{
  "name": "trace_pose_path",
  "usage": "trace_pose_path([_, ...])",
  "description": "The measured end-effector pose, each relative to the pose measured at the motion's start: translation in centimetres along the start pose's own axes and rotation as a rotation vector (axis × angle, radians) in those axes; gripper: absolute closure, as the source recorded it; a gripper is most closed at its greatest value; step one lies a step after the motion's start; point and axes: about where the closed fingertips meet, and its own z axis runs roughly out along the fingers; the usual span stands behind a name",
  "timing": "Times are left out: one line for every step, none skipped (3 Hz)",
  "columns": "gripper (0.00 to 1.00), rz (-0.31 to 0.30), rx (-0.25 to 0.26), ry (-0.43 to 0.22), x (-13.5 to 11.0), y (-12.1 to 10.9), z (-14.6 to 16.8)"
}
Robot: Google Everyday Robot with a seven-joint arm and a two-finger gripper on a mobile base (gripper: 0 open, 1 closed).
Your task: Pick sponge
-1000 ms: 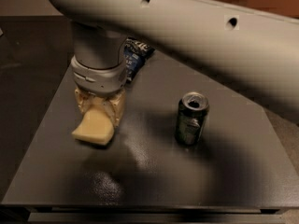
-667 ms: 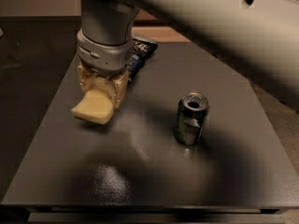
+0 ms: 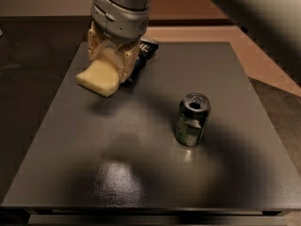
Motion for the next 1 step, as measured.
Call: trace_pose_path([1.0, 0.0, 0.0, 0.0, 0.0, 0.0, 0.0])
